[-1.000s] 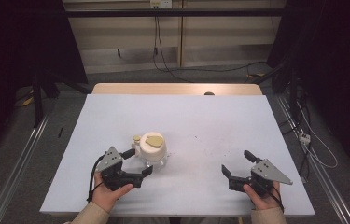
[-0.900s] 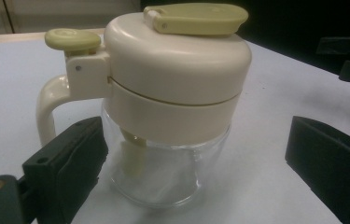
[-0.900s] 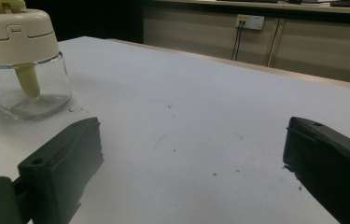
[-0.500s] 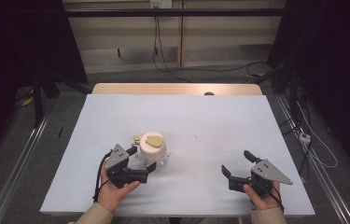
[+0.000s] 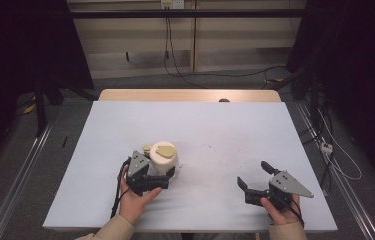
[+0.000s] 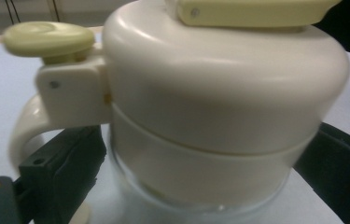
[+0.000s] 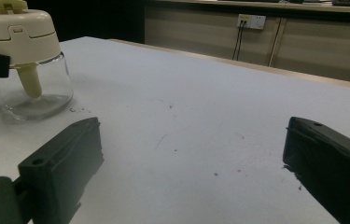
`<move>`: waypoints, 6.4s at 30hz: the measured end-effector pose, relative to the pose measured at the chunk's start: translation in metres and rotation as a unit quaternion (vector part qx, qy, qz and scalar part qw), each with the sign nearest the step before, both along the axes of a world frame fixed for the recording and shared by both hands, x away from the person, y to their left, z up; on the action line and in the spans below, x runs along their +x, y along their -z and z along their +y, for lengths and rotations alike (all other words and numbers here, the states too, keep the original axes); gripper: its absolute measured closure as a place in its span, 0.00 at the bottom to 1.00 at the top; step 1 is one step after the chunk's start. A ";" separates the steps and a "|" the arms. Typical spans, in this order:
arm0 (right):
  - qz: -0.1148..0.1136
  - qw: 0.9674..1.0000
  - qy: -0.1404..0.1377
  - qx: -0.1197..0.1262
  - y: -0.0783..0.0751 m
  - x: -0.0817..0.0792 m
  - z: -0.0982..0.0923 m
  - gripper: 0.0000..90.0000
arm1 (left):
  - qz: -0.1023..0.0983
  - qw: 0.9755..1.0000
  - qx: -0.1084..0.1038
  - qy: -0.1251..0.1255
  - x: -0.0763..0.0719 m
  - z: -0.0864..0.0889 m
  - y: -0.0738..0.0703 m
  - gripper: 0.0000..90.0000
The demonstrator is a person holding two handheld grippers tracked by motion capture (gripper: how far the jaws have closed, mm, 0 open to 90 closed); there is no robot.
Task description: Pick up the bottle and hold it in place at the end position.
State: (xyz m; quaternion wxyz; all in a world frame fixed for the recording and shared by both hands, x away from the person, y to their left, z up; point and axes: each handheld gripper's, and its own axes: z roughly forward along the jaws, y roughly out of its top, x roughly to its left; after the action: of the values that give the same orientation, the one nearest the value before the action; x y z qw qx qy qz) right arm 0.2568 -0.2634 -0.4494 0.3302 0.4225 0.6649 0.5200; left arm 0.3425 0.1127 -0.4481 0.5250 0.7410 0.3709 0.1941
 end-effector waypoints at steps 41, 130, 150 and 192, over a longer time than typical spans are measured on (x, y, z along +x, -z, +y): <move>-0.005 1.000 -0.002 0.005 -0.001 -0.001 -0.002 0.05 | -0.056 0.998 -0.013 -0.006 0.008 -0.021 0.000 0.06; -0.010 1.000 -0.001 0.013 -0.002 -0.002 -0.004 0.05 | -0.038 0.998 -0.038 0.029 0.073 -0.071 -0.005 0.06; -0.010 1.000 0.000 0.014 -0.001 -0.002 -0.005 0.05 | -0.022 0.999 -0.037 0.022 0.082 -0.078 0.004 0.06; -0.009 1.000 -0.003 0.014 -0.001 -0.001 -0.004 0.05 | -0.034 0.998 -0.019 0.040 0.091 -0.099 0.006 0.06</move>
State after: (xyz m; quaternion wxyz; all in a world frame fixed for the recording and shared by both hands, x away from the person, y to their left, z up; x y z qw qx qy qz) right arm 0.2553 -0.2677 -0.4489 0.3289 0.4201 0.6559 0.5340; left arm 0.4332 0.0138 -0.4545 0.5586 0.7381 0.3265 0.1911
